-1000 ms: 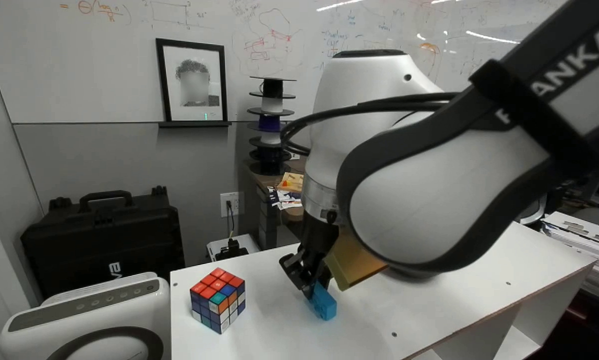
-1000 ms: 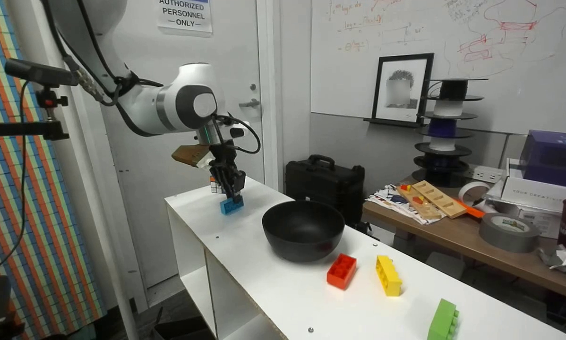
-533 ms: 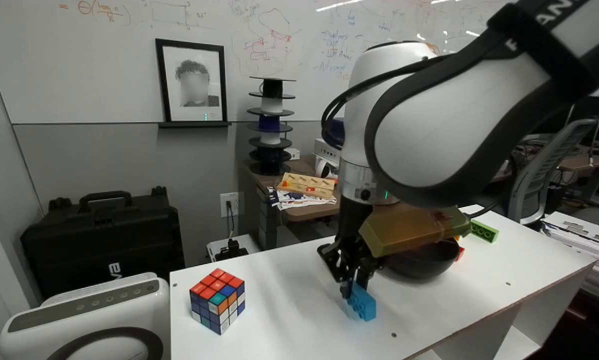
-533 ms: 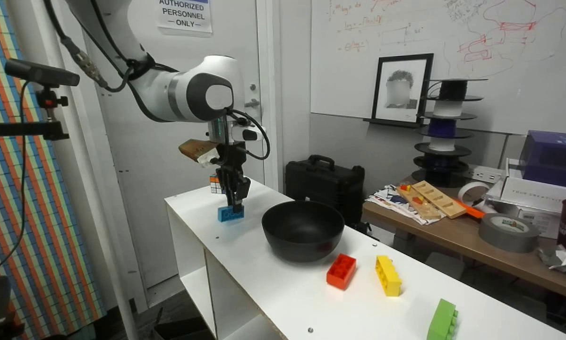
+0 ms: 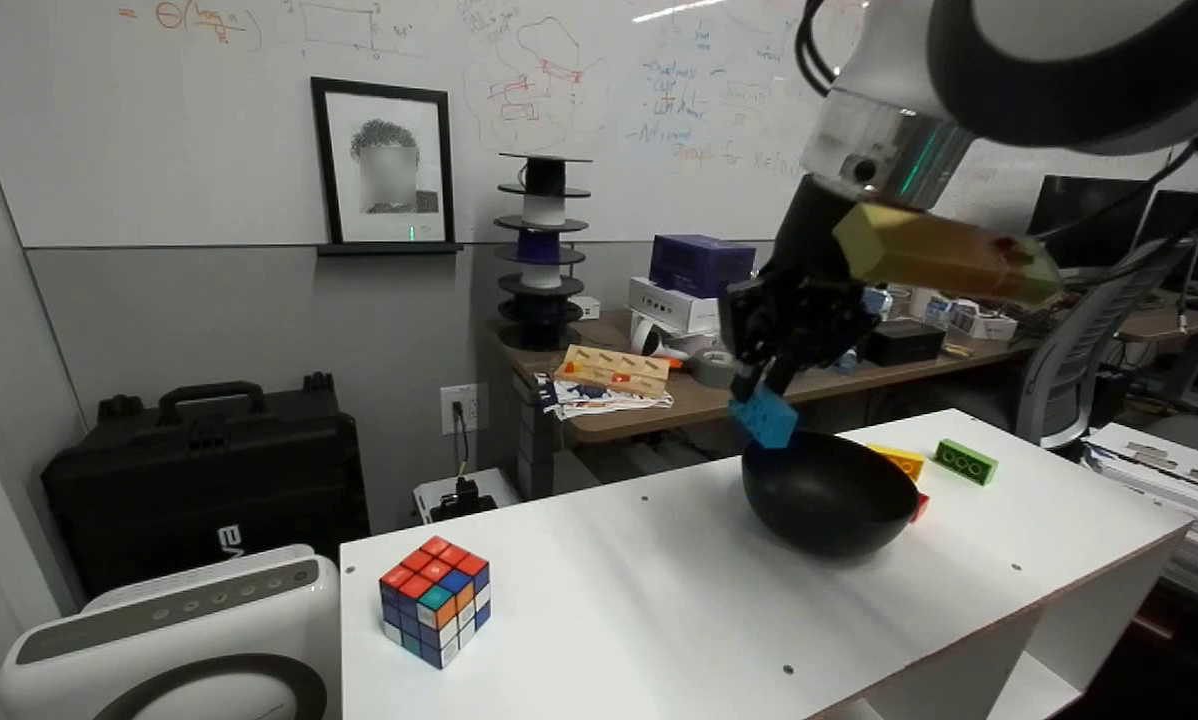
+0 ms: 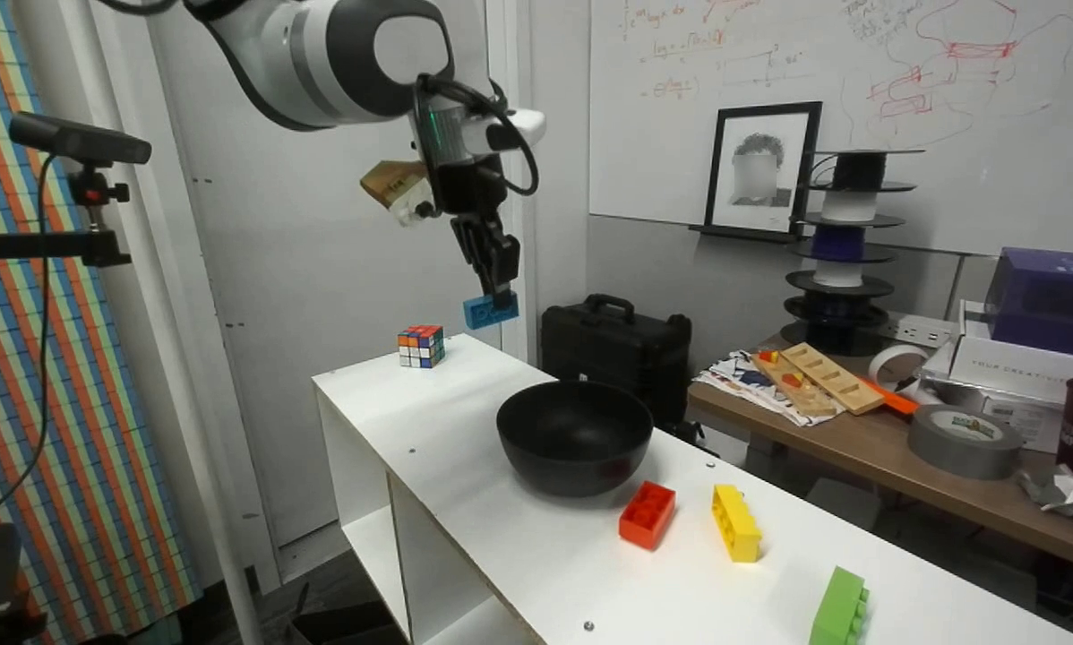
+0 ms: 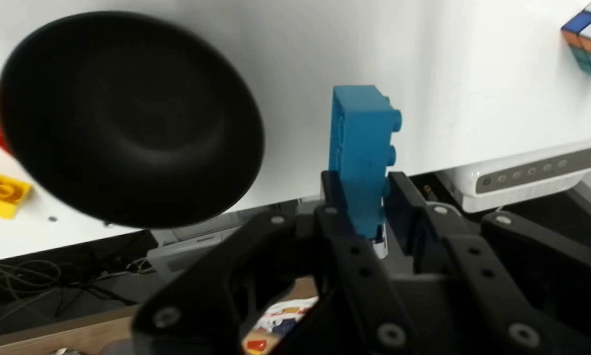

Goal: Put the blocks on the counter in the bowl

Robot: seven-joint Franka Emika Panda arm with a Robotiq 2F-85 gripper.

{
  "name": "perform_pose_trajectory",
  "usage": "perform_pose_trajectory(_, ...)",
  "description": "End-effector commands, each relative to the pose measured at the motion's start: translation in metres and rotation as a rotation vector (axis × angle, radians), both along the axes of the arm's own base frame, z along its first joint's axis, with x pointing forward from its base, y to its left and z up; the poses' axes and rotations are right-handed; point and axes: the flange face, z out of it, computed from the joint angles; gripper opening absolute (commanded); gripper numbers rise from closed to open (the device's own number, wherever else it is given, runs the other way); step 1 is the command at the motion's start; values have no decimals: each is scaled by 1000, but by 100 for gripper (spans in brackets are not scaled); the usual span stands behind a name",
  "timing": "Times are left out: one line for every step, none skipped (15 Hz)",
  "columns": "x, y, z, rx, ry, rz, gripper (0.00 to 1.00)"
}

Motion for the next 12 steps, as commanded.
perform_pose_trajectory(-17,-66,29,17,-55,-123,12)
perform_pose_trajectory(-16,-88,30,22,-61,-149,12)
perform_pose_trajectory(-12,-106,29,36,-72,-167,12)
perform_pose_trajectory(-9,-121,27,44,-80,-187,12)
perform_pose_trajectory(-3,-134,22,47,-90,-194,12)
perform_pose_trajectory(2,-143,17,54,-91,-197,12)
perform_pose_trajectory(7,-148,12,59,-90,-198,12)
perform_pose_trajectory(10,-151,6,68,-85,-199,12)
perform_pose_trajectory(13,-150,-1,80,-69,-193,12)
perform_pose_trajectory(16,-149,-8,86,-57,-189,12)
perform_pose_trajectory(17,-144,-15,101,-36,-176,13)
perform_pose_trajectory(18,-138,-21,116,-14,-156,52)
